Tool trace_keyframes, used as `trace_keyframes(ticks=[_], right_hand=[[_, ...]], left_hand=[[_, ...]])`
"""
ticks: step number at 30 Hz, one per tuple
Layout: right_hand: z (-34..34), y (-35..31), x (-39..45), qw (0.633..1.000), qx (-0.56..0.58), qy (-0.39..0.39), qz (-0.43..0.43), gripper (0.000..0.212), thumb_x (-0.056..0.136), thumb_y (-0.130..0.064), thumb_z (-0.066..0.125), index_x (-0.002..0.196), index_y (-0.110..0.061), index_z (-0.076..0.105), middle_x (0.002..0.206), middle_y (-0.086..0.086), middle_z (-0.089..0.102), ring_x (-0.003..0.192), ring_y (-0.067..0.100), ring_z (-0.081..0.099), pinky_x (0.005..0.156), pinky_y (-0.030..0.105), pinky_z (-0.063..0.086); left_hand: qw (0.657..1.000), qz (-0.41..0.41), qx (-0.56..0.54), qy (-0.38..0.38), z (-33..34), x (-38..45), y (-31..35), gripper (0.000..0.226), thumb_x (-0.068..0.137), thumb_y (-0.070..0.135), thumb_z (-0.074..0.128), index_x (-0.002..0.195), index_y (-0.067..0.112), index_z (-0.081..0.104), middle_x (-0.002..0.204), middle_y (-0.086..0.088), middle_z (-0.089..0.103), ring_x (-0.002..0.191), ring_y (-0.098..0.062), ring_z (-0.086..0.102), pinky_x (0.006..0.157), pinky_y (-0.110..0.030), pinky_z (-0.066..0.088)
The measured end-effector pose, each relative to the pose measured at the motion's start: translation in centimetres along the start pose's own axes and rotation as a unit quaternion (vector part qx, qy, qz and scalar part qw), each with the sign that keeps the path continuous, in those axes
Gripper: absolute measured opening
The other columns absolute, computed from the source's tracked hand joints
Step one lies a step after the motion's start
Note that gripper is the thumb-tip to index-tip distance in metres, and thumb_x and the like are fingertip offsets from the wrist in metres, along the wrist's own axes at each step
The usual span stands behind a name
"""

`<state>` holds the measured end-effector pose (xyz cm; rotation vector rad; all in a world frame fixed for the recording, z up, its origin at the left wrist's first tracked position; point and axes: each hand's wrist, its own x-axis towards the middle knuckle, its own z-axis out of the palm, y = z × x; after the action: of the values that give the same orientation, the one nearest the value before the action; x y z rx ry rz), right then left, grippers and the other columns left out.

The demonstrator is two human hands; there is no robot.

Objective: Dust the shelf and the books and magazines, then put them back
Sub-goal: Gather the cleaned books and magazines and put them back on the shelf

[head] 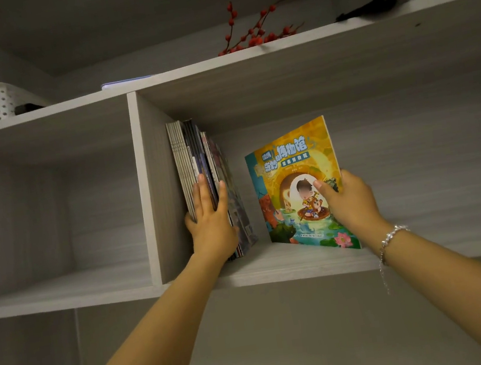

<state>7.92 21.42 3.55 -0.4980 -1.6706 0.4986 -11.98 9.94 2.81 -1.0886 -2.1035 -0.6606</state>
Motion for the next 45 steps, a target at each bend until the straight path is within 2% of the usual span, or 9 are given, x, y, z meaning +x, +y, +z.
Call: trace_keyframes(ticks=[4,8,13,20,23,26,32,40,45], right_hand=[[-0.3,-0.2,-0.2,0.999,0.037,0.003,0.021,0.021,0.095,-0.030,0.054,0.100,-0.010,0.060,0.092,0.003,0.063,0.079,0.016,0.056,0.057,0.022,0.042],[-1.2,-0.4,-0.5,0.988,0.138,-0.003,0.076,0.013,0.093,-0.032,0.057,0.091,-0.019,0.059,0.096,0.002,0.067,0.091,0.023,0.064,0.079,0.039,0.052],[-2.2,-0.2,-0.5,0.960,0.246,-0.040,0.131,0.007,0.089,-0.028,0.063,0.092,-0.021,0.063,0.097,0.005,0.072,0.091,0.025,0.068,0.087,0.047,0.053],[-4.5,0.6,0.1,0.911,0.360,-0.099,0.178,0.012,0.089,-0.022,0.062,0.099,-0.015,0.063,0.093,0.010,0.072,0.079,0.025,0.070,0.073,0.040,0.055],[-4.9,0.8,0.6,0.908,0.355,-0.116,0.187,0.020,0.087,-0.023,0.063,0.105,-0.014,0.062,0.095,0.010,0.073,0.083,0.027,0.070,0.074,0.041,0.055],[-4.4,0.4,0.7,0.920,0.327,-0.120,0.180,0.016,0.089,-0.023,0.062,0.102,-0.014,0.063,0.088,0.007,0.074,0.077,0.024,0.071,0.068,0.037,0.056],[-2.3,0.4,1.1,0.966,0.201,-0.079,0.141,0.016,0.086,-0.032,0.067,0.092,-0.017,0.064,0.093,0.006,0.072,0.085,0.024,0.069,0.083,0.044,0.055],[1.0,0.5,0.9,0.982,0.015,-0.133,0.130,0.078,0.078,-0.026,0.076,0.141,-0.012,0.032,0.131,0.007,0.053,0.120,0.028,0.052,0.095,0.038,0.045],[3.8,-0.7,-0.3,0.966,0.021,-0.241,0.091,0.059,0.088,-0.036,0.063,0.141,-0.030,0.038,0.134,-0.005,0.048,0.127,0.024,0.045,0.099,0.029,0.037]], left_hand=[[0.998,0.027,-0.060,0.004,-0.4,-0.4,-0.5,0.090,0.094,0.037,0.054,0.151,0.027,-0.015,0.149,0.000,-0.041,0.140,-0.018,-0.032,0.114,-0.053,0.003],[0.988,0.037,-0.145,0.031,-0.9,-1.3,-0.7,0.078,0.094,0.043,0.051,0.153,0.027,0.002,0.156,0.006,-0.027,0.145,-0.013,-0.020,0.115,-0.050,-0.002],[0.966,-0.015,-0.248,0.073,-1.6,-1.5,0.2,0.068,0.092,0.048,0.052,0.150,0.023,0.027,0.158,0.004,0.003,0.144,-0.019,0.004,0.115,-0.045,0.006],[0.933,-0.037,-0.355,0.040,-3.1,-1.3,0.7,0.066,0.088,0.042,0.061,0.142,0.011,0.039,0.146,-0.004,0.018,0.135,-0.022,0.026,0.113,-0.036,0.027],[0.895,-0.055,-0.443,0.000,-4.5,-1.2,0.6,0.044,0.089,0.031,0.064,0.125,0.007,0.056,0.138,-0.001,0.026,0.108,-0.014,0.048,0.092,-0.021,0.042],[0.869,-0.064,-0.490,-0.034,-5.8,-1.1,-0.1,0.014,0.085,0.021,0.069,0.091,0.009,0.066,0.112,-0.005,0.061,0.093,-0.018,0.063,0.068,-0.019,0.054],[0.877,-0.109,-0.466,-0.048,-7.5,-1.7,-0.6,0.020,0.082,0.013,0.072,0.076,0.009,0.053,0.090,-0.009,0.068,0.073,-0.017,0.068,0.046,-0.019,0.051],[0.864,-0.186,-0.466,0.034,-6.7,-1.7,-0.8,0.021,0.083,0.017,0.073,0.083,0.005,0.056,0.093,-0.009,0.069,0.079,-0.021,0.069,0.050,-0.027,0.055],[0.901,-0.174,-0.386,0.098,-5.3,-1.5,0.7,0.025,0.083,0.020,0.073,0.071,0.014,0.053,0.086,-0.001,0.065,0.078,-0.020,0.067,0.064,-0.040,0.060]])
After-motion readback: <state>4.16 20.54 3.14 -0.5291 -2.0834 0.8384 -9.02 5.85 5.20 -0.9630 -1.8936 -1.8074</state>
